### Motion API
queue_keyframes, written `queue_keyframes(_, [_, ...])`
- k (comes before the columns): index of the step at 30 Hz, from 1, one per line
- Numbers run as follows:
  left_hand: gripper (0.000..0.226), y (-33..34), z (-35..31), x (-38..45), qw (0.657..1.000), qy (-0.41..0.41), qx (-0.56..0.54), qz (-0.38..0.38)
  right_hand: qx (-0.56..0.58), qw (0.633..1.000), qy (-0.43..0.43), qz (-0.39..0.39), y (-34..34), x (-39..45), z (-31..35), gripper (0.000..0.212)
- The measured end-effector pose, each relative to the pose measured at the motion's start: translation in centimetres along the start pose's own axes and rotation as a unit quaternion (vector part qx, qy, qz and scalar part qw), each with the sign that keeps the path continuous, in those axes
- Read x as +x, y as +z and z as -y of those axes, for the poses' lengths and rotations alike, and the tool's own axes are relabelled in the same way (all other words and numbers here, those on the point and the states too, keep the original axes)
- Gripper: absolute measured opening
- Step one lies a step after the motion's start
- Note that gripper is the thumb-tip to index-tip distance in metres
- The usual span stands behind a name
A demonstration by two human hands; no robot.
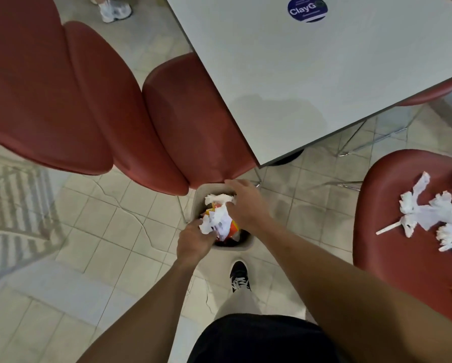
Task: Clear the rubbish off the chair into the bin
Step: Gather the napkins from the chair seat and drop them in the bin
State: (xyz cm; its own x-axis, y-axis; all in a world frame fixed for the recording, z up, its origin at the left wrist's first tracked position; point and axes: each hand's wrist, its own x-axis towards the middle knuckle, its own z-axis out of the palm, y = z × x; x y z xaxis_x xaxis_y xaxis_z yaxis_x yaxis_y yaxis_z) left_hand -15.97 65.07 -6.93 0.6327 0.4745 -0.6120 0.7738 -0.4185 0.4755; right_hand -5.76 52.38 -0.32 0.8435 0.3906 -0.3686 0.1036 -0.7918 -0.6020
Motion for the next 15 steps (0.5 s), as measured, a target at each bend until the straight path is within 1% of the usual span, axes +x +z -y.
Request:
queue_keyframes(3, [0.049, 0.4, -0.7, -0.3, 1.0, -0.009, -0.012, 0.002, 0.006, 1.0, 0.018, 0.0, -0.6, -0.4, -1.3, 0.053])
queue_keyframes(7, [0.04, 1.1, -2.5, -0.3, 1.0, 0.017, -0.016, 0.009, 0.0, 0.998, 0.063, 0.004, -1.8, -1.7, -4.0, 0.051])
queue_keyframes(12, [0.05, 3.2, -5.7, -0.7, 0.998, 0.047, 0.034, 0.033, 0.011, 0.993, 0.121, -0.012, -3.6, -4.2, -8.2, 0.05])
queue_keyframes(15, [0.039, 5.2, -8.1, -1.3, 0.995, 0.074, 0.048, 0.054, 0.031, 0.989, 0.141, -0.023, -4.9, -5.7, -11.4, 0.049])
